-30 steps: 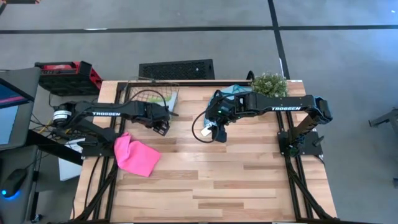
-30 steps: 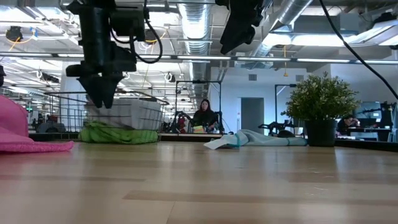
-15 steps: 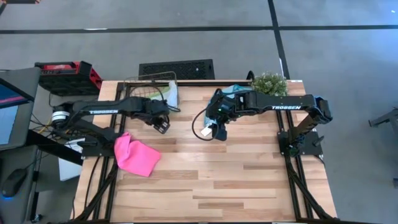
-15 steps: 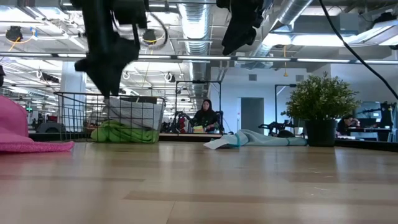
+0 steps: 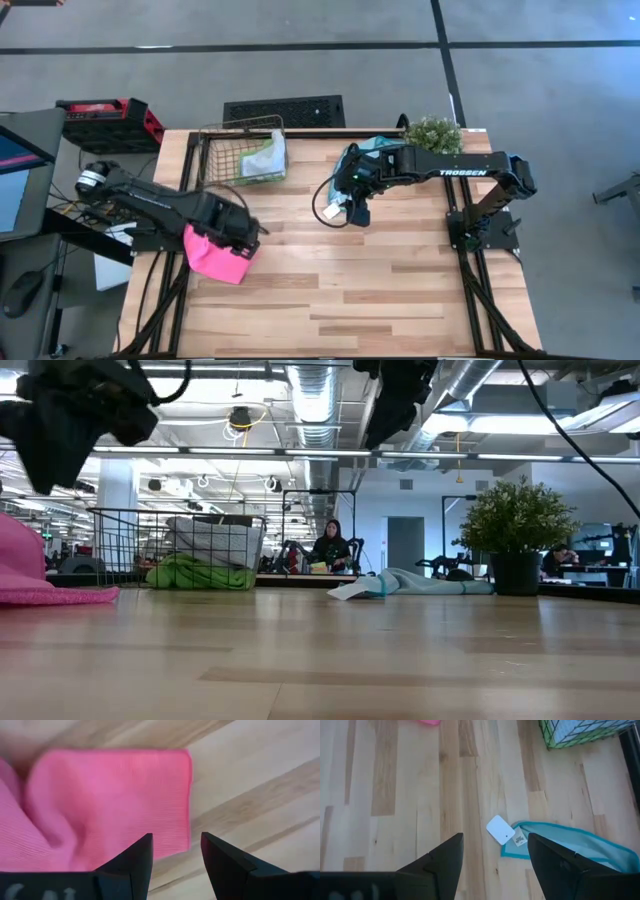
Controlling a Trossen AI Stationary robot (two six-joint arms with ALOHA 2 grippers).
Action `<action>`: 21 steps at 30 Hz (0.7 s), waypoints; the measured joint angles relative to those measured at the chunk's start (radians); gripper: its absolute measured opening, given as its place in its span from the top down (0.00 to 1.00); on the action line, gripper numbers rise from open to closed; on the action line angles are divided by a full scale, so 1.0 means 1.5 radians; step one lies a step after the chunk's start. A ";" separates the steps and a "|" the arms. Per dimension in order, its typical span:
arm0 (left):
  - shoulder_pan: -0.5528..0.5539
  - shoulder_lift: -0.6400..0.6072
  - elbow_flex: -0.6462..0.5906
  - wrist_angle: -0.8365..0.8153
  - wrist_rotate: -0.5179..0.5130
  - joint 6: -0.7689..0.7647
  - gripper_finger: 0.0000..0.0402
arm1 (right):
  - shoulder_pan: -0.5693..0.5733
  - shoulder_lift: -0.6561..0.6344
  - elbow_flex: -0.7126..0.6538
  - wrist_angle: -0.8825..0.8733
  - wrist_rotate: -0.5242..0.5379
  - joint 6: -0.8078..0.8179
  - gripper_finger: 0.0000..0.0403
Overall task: Fold microfiber towels
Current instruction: Fold the pink microfiber cloth
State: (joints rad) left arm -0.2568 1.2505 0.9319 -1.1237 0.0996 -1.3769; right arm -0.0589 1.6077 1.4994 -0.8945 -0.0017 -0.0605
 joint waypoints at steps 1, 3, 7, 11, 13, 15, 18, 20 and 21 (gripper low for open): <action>-0.013 0.003 -0.009 0.010 -0.002 -0.024 0.61 | 0.000 0.000 0.000 0.000 0.000 -0.001 0.40; -0.036 0.009 -0.029 0.018 -0.006 -0.067 0.61 | 0.000 0.000 0.000 -0.001 0.000 -0.003 0.40; -0.060 0.038 -0.074 0.061 0.000 -0.114 0.61 | 0.003 0.000 0.000 -0.002 0.000 -0.018 0.40; -0.064 0.064 -0.112 0.127 0.003 -0.128 0.61 | 0.010 0.000 0.000 -0.002 -0.001 -0.018 0.40; -0.064 0.079 -0.125 0.157 -0.003 -0.128 0.61 | 0.013 0.000 0.000 -0.004 -0.001 -0.018 0.40; -0.064 0.096 -0.132 0.167 -0.011 -0.120 0.61 | 0.017 0.000 0.000 -0.003 -0.001 -0.018 0.40; -0.064 0.132 -0.132 0.168 -0.009 -0.099 0.61 | 0.022 0.000 0.000 -0.001 -0.001 -0.013 0.40; -0.064 0.155 -0.132 0.174 -0.004 -0.089 0.61 | 0.026 0.000 0.000 0.001 -0.001 -0.011 0.40; -0.064 0.170 -0.132 0.182 -0.004 -0.084 0.61 | 0.028 0.000 0.000 0.001 -0.001 -0.007 0.40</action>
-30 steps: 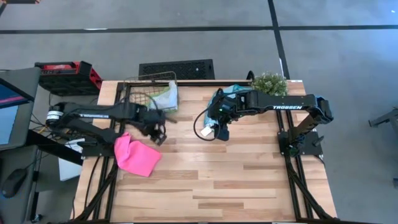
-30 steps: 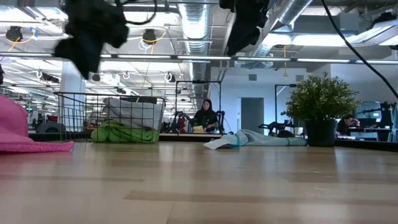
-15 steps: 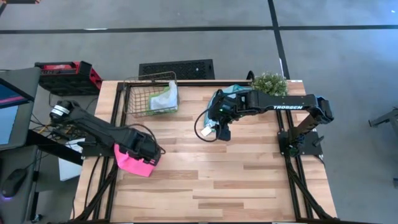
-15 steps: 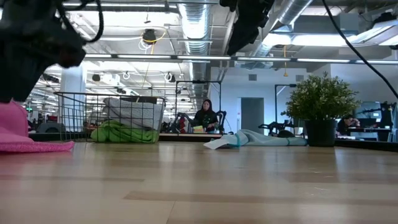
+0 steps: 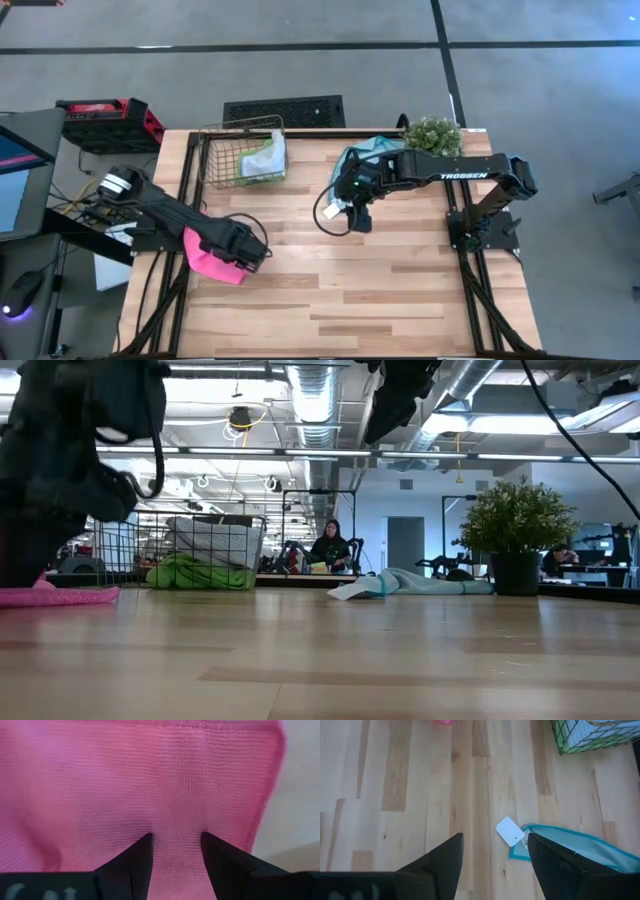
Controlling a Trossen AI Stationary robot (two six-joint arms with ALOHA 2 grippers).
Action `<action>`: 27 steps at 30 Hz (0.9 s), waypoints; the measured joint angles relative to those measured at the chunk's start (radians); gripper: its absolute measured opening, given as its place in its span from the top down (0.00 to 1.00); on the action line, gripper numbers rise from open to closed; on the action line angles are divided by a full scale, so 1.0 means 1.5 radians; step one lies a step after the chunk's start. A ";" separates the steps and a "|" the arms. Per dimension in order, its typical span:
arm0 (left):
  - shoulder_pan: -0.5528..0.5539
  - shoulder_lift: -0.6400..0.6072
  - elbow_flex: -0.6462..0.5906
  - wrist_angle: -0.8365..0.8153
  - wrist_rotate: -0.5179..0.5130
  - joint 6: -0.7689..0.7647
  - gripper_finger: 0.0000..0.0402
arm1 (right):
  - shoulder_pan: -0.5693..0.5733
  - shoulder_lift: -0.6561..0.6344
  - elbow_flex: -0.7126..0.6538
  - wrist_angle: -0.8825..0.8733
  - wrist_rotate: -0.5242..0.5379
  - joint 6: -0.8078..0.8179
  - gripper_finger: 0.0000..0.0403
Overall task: Fold microfiber towels
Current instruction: Fold the pink microfiber cloth
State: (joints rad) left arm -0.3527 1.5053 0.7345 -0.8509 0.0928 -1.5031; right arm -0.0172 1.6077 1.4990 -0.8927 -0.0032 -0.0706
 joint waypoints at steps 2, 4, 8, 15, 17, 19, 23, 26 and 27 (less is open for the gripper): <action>0.000 0.023 0.003 0.012 0.004 0.015 0.61 | 0.003 0.000 0.000 0.004 0.000 0.011 0.40; 0.001 0.043 0.004 0.021 0.010 0.030 0.61 | 0.003 0.000 0.000 0.003 0.000 0.015 0.40; 0.001 0.062 0.022 0.036 0.008 0.058 0.61 | 0.007 0.000 0.000 0.003 0.000 0.029 0.40; 0.017 0.063 0.033 0.129 -0.050 0.116 0.61 | 0.007 0.000 0.000 0.003 0.000 0.030 0.40; 0.022 0.063 0.033 0.166 -0.069 0.128 0.61 | 0.007 0.000 0.000 0.003 0.000 0.030 0.40; 0.026 0.064 0.033 0.206 -0.092 0.145 0.61 | 0.007 0.000 0.000 0.003 0.000 0.030 0.40; 0.034 0.066 0.032 0.279 -0.116 0.189 0.61 | 0.007 0.000 0.000 0.003 0.000 0.030 0.40; 0.036 0.063 0.037 0.304 -0.118 0.192 0.61 | 0.007 0.000 0.000 0.002 -0.002 0.030 0.40; 0.035 0.058 0.045 0.300 -0.124 0.193 0.61 | 0.007 0.000 0.000 0.002 -0.008 0.030 0.40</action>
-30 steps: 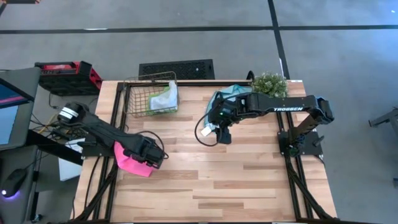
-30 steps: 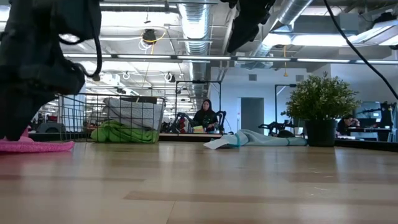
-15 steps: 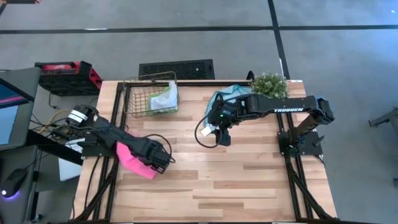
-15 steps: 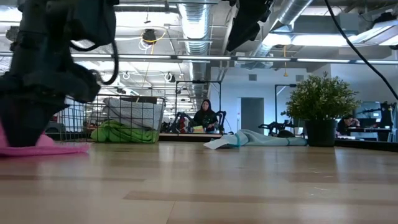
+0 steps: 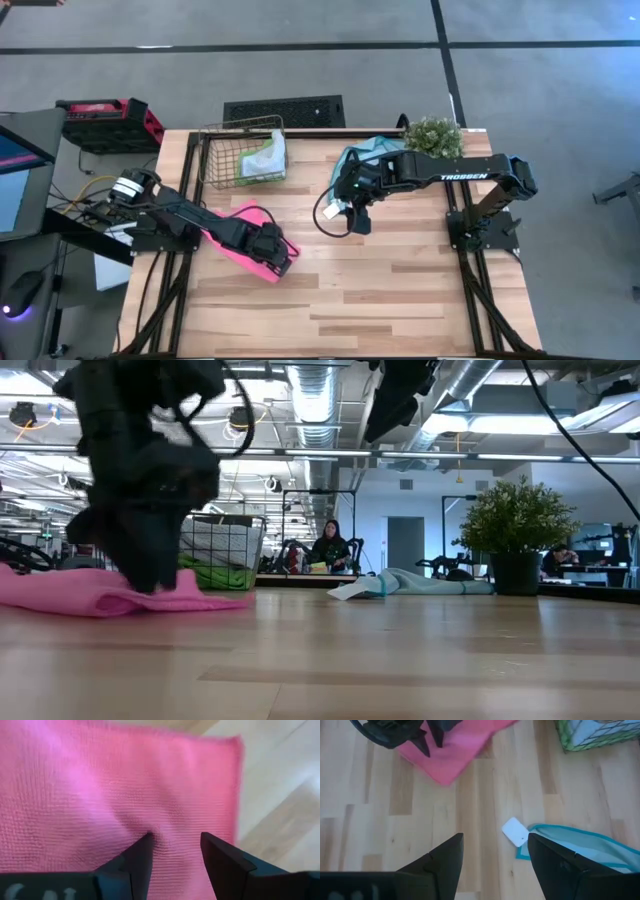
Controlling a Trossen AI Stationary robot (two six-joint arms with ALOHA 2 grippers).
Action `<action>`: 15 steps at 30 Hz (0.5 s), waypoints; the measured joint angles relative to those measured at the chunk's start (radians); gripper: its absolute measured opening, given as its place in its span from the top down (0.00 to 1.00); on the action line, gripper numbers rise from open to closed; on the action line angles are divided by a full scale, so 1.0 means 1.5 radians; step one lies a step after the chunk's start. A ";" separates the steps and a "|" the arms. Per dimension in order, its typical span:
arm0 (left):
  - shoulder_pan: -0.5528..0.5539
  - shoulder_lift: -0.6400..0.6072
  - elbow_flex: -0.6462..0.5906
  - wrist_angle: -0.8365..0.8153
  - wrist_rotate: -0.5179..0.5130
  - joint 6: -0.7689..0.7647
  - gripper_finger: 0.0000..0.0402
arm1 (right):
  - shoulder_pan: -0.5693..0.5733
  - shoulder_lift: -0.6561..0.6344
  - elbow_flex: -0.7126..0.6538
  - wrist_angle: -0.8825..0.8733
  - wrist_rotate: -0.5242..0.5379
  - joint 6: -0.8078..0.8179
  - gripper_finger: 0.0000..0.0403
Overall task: Fold microfiber towels
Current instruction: Fold the pink microfiber cloth
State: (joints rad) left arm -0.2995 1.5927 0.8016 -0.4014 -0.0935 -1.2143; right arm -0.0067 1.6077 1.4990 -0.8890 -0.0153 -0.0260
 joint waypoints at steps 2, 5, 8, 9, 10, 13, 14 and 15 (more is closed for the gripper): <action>-0.008 -0.024 0.025 -0.006 -0.019 0.002 0.61 | 0.000 0.000 0.000 0.000 -0.028 0.001 0.40; -0.027 -0.071 0.067 -0.053 -0.051 0.002 0.61 | 0.005 0.001 0.000 0.002 -0.076 -0.028 0.40; -0.049 -0.121 0.110 -0.114 -0.081 -0.003 0.61 | 0.023 0.024 0.000 0.019 -0.078 -0.102 0.40; -0.059 -0.138 0.124 -0.131 -0.095 -0.012 0.61 | 0.030 0.030 -0.002 0.013 -0.078 -0.124 0.40; -0.067 -0.151 0.137 -0.152 -0.110 -0.023 0.61 | 0.038 0.042 -0.002 0.020 -0.078 -0.145 0.40; -0.096 -0.181 0.166 -0.214 -0.157 -0.053 0.61 | 0.059 0.078 -0.002 0.047 -0.078 -0.208 0.40; -0.102 -0.189 0.175 -0.226 -0.174 -0.064 0.61 | 0.066 0.096 -0.003 0.047 -0.078 -0.225 0.40; -0.110 -0.197 0.183 -0.236 -0.191 -0.079 0.61 | 0.073 0.115 0.000 0.086 -0.078 -0.238 0.40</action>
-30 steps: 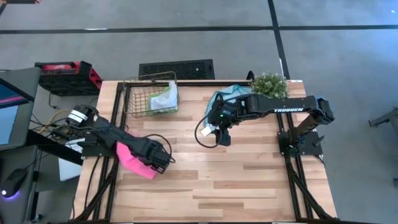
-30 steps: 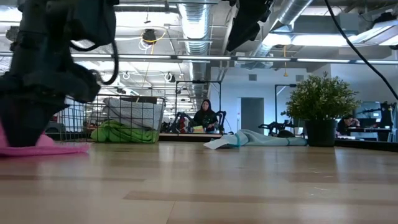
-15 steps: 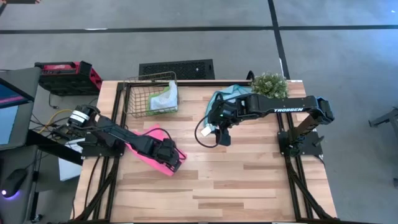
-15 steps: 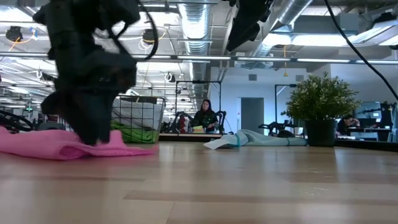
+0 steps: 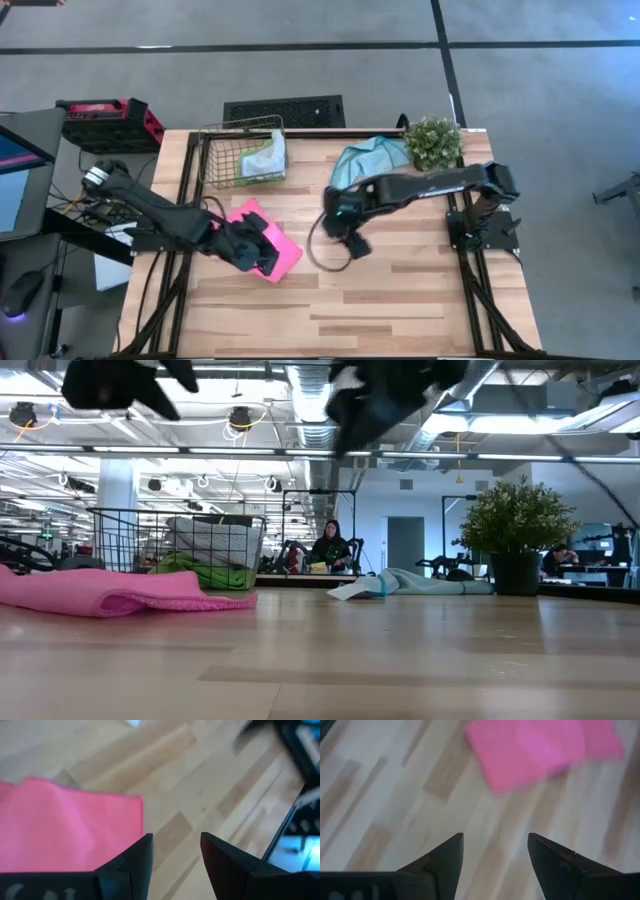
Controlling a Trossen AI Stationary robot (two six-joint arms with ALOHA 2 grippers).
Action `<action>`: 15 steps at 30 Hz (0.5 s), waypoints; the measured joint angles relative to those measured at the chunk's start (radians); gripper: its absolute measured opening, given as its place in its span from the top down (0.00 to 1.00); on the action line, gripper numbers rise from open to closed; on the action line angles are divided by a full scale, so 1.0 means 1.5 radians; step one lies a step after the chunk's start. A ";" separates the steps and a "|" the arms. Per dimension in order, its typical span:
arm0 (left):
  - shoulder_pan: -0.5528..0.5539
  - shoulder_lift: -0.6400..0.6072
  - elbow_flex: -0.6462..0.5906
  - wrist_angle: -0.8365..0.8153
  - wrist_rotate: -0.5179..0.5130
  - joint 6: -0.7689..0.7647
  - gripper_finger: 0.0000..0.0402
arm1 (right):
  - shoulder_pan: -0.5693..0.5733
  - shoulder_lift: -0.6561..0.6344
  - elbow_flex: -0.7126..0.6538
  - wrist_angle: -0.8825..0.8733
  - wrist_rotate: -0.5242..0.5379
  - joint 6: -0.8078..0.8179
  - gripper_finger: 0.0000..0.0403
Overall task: Fold microfiber towels
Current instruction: Fold the pink microfiber cloth
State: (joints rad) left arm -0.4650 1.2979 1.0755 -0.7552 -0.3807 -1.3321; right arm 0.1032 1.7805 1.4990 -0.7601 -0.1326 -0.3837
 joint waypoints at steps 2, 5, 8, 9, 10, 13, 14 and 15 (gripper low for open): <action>-0.018 -0.013 0.010 -0.042 -0.037 -0.032 0.61 | 0.010 0.026 -0.001 0.016 0.001 -0.029 0.40; -0.038 -0.022 0.018 -0.038 -0.069 -0.056 0.61 | 0.022 0.072 0.001 0.081 0.002 -0.064 0.40; -0.050 -0.031 0.020 -0.036 -0.094 -0.078 0.61 | 0.030 0.111 0.000 0.123 0.002 -0.093 0.40; -0.055 -0.031 0.018 -0.039 -0.097 -0.084 0.61 | 0.032 0.120 -0.001 0.123 0.002 -0.100 0.40; -0.059 -0.031 0.017 -0.049 -0.101 -0.090 0.61 | 0.035 0.130 -0.001 0.140 0.002 -0.107 0.40; -0.065 -0.032 0.017 -0.040 -0.104 -0.103 0.61 | 0.039 0.159 0.000 0.166 0.002 -0.116 0.40; -0.066 -0.032 0.017 -0.044 -0.104 -0.104 0.61 | 0.040 0.167 -0.001 0.178 0.002 -0.116 0.40; -0.067 -0.032 0.017 -0.042 -0.103 -0.104 0.61 | 0.040 0.177 0.000 0.194 0.002 -0.117 0.40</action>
State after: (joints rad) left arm -0.5661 1.2504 1.1015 -0.8182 -0.5359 -1.4883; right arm 0.1631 2.0458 1.4983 -0.4695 -0.1291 -0.5589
